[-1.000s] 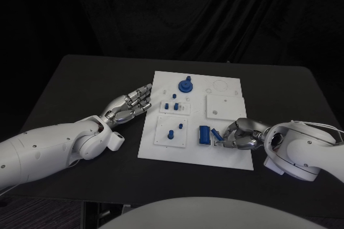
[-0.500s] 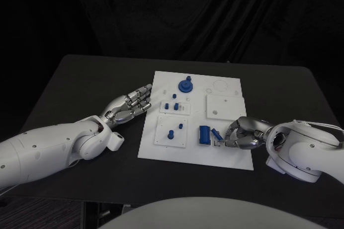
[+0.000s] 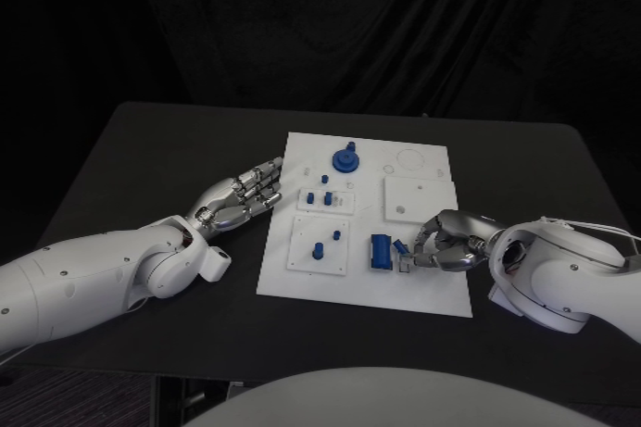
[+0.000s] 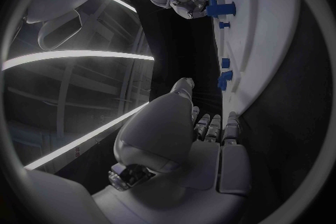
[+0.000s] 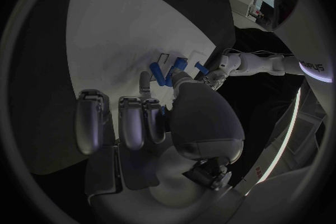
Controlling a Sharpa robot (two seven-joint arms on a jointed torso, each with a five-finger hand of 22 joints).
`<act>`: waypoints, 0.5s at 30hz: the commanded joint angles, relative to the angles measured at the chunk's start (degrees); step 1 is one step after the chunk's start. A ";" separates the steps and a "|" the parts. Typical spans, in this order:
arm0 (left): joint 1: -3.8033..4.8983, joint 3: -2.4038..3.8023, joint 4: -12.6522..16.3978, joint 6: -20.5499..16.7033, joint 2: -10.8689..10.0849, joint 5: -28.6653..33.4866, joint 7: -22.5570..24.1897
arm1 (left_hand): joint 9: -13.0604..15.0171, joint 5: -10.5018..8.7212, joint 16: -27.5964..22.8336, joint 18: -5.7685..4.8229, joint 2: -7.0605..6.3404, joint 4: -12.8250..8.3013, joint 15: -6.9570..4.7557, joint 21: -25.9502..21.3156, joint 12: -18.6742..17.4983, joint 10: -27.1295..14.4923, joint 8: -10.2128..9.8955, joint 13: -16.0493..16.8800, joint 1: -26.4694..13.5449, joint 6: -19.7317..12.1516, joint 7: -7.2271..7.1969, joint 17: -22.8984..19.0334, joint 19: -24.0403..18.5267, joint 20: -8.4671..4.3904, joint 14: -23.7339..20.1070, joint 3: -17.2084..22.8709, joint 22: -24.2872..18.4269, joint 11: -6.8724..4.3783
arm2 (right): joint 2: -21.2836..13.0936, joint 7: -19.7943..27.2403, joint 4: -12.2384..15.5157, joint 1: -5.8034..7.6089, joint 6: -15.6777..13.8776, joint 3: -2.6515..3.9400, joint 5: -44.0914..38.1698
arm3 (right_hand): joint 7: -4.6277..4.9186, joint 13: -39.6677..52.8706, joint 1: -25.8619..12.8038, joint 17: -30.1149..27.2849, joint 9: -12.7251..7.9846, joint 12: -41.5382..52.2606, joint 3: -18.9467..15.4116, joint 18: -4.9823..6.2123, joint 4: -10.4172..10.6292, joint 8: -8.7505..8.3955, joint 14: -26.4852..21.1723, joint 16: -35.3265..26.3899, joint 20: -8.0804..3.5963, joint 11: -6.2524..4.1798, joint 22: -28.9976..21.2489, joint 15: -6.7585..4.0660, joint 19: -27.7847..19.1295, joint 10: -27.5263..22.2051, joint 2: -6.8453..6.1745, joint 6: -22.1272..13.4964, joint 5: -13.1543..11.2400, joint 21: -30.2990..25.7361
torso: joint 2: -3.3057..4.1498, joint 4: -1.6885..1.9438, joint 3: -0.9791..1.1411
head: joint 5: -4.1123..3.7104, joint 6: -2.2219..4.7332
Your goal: Assemble the parts on the task board
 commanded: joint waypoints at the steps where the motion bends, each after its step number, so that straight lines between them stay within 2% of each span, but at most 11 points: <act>1: -0.11 0.04 0.05 0.67 0.06 -0.11 4.68 | 0.10 0.08 -0.39 -0.89 0.35 0.04 0.36 0.21 -0.23 0.12 0.30 -0.08 -0.09 -0.08 0.35 -0.09 -0.19 0.38 -0.03 0.28 0.10 0.35 | 0.57 -1.21 -0.49 0.11 0.14 0.03 -1.25 | 0.05 15.07 -0.44 10.12 -0.09 0.15 -0.17 0.60 0.22 0.18 5.02 0.06 0.33 0.03 12.51 0.18 2.37 5.97 0.37 0.22 0.08 -0.16 | -0.02 0.03 -0.03 | -0.05 -0.01; 8: -0.11 0.04 0.02 0.75 0.17 -0.11 4.64 | 0.09 0.00 -0.39 -0.86 0.32 0.00 0.37 0.22 -0.23 0.12 0.29 -0.08 -0.11 -0.08 0.41 -0.09 -0.18 0.42 -0.03 0.30 0.11 0.38 | 1.92 -1.24 -1.53 0.12 0.87 0.04 -1.52 | -0.23 15.07 -0.05 10.19 -0.31 0.15 -0.08 0.60 -0.27 0.89 5.03 0.09 0.27 -0.16 12.51 0.08 2.36 5.97 0.72 1.33 0.13 -0.17 | 0.03 0.06 -0.05 | -0.23 -0.01; 15: -0.11 0.04 -0.02 0.91 0.29 -0.11 4.53 | 0.10 -0.02 -0.39 -0.86 0.32 -0.01 0.38 0.21 -0.23 0.12 0.30 -0.08 -0.12 -0.07 0.43 -0.09 -0.19 0.43 -0.03 0.31 0.09 0.39 | 3.05 -1.32 -2.45 0.12 1.27 0.05 -1.59 | -0.72 15.07 2.67 10.25 -0.67 0.15 0.75 0.62 -2.38 1.95 5.04 0.11 -0.03 -0.58 12.50 -0.28 2.35 5.97 1.29 2.68 0.16 -0.20 | -0.01 0.07 -0.03 | -0.20 -0.01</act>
